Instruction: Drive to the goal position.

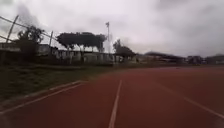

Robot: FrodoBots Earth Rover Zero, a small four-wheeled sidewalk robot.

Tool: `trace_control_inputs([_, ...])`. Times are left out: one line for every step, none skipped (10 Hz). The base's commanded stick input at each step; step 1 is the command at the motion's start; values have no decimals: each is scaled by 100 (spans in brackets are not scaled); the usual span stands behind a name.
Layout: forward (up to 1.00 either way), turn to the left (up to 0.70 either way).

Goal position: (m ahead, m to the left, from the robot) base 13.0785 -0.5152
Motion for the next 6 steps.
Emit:
trace_control_inputs([50,0])
trace_control_inputs([50,0])
trace_control_inputs([50,0])
trace_control_inputs([50,0])
trace_control_inputs([50,0])
trace_control_inputs([50,0])
